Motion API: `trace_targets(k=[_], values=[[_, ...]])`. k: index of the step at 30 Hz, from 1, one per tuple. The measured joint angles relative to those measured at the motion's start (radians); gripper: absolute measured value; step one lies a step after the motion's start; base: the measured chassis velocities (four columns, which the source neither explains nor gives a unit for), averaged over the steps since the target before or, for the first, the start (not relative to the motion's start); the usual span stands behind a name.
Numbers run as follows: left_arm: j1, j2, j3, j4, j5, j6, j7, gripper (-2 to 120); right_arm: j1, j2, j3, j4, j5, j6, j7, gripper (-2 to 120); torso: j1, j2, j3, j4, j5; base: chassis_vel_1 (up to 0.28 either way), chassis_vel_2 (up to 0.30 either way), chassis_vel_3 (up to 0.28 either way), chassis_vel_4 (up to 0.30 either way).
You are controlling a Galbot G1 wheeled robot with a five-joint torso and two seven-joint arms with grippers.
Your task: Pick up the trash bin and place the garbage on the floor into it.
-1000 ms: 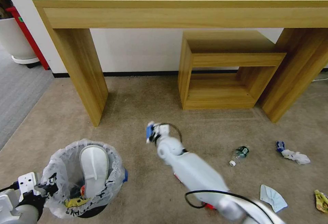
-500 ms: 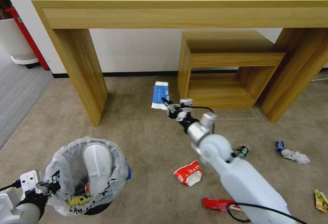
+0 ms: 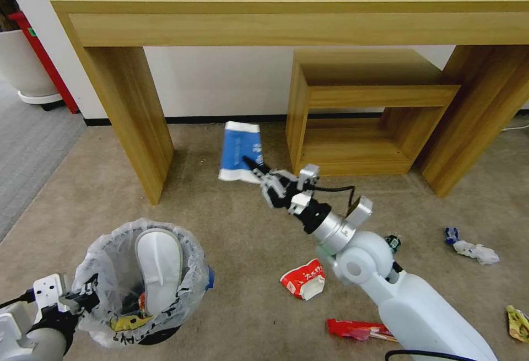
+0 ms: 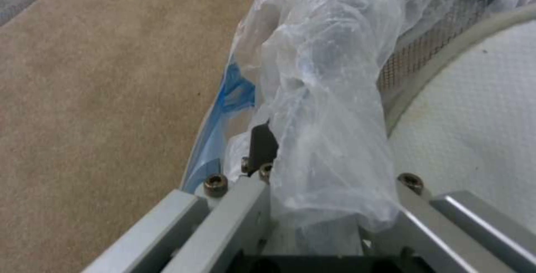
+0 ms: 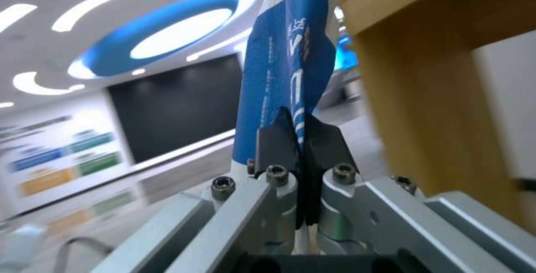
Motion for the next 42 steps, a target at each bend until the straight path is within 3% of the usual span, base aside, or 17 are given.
trace_targets(k=[7,15,26,34,37,42], values=[[-0.002,-0.001,-0.005,-0.004,-0.005,-0.002,0.005,1,0.141,0.043,-0.143,-0.042,0.051,-0.050,-0.063,0,0.000,0.000,0.000,0.0002,-0.0001,0.000,0.000,0.000,0.000],[-0.003,-0.004,-0.012,-0.004,-0.014,0.001,-0.001,1,0.185,0.040,-0.277,-0.075,0.070,-0.065,-0.022,0,0.000,0.000,0.000,-0.0001,0.0000,0.000,0.000,0.000,0.000],[0.000,-0.004,-0.019,-0.011,-0.016,0.003,-0.004,1,0.205,0.067,-0.389,-0.132,0.057,-0.074,0.022,0,0.000,0.000,0.000,-0.0001,0.0001,0.000,0.000,0.000,0.000],[0.005,-0.008,-0.015,-0.012,-0.008,0.003,-0.004,1,0.209,0.088,-0.406,-0.149,0.045,-0.095,0.034,0,0.000,0.000,0.000,0.0000,0.0000,0.000,0.000,0.000,0.000],[0.008,-0.007,-0.016,-0.014,-0.007,0.003,-0.004,1,0.209,0.084,-0.405,-0.149,0.039,-0.114,0.063,14,0.000,0.000,0.000,0.0000,0.0001,0.000,0.000,0.000,0.000],[0.009,-0.006,-0.015,-0.014,-0.004,0.004,-0.005,1,0.204,0.077,-0.401,-0.145,0.037,-0.126,0.087,28,0.000,0.000,0.000,-0.0001,0.0001,0.000,0.000,0.000,0.000]])
